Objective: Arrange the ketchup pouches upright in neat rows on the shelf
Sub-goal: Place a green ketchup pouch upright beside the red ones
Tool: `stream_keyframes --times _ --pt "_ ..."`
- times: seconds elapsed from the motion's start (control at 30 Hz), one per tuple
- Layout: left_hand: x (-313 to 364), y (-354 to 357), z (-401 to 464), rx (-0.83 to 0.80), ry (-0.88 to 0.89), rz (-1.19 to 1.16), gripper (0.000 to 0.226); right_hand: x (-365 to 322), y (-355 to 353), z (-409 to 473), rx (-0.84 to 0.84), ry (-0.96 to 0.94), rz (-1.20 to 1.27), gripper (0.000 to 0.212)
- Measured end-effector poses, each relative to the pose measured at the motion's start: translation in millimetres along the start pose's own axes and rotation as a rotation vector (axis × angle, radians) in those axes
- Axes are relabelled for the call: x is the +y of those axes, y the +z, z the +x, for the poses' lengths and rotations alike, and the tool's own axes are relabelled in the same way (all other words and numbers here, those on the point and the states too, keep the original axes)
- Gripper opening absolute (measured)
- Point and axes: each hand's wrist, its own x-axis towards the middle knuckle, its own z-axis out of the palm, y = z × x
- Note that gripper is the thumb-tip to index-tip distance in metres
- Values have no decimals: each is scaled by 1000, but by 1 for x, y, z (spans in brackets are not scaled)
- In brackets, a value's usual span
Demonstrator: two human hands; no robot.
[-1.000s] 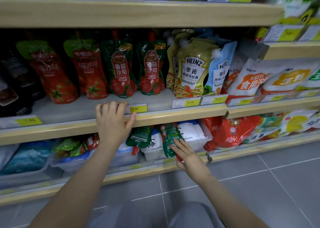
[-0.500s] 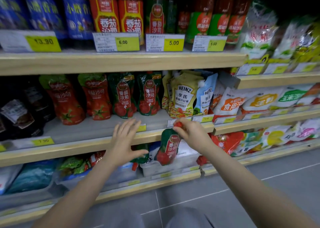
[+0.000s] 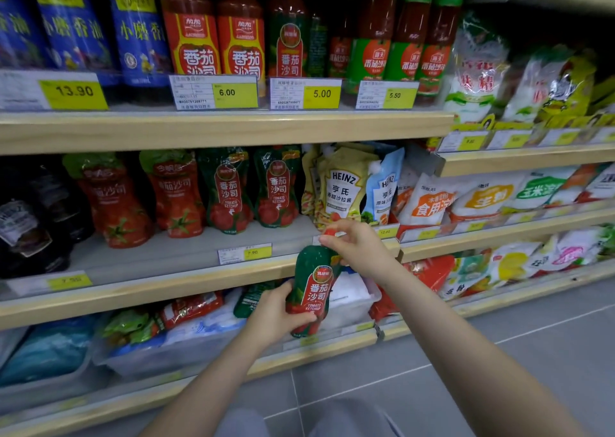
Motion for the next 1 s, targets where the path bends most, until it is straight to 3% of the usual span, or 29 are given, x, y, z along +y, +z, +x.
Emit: stream_keyframes --times 0.13,0.23,0.33,0.43,0.57,0.73,0.8,0.9,1.0 --pt "-2 -4 2 0 -11 -68 52 16 10 -11 -14 -7 241 15" --pt "0 -6 1 -37 -12 -123 53 25 11 -16 -61 62 275 2" --pt "-3 -2 -1 -47 -28 -165 60 20 11 -11 -88 87 260 7" --pt "-1 -2 0 42 -19 -196 51 14 17 -9 -3 68 372 10" --pt "13 -13 6 166 63 -171 44 22 42 -21 56 41 411 40" --pt "24 -44 9 132 200 -54 57 13 39 -16 136 -23 448 27" --pt "17 -72 8 273 271 139 68 2 29 -8 164 -52 441 26" --pt "-13 -126 7 563 384 706 73 -19 17 6 213 -162 380 25" --pt "-46 -158 1 544 299 987 82 -41 17 24 256 -263 281 28"
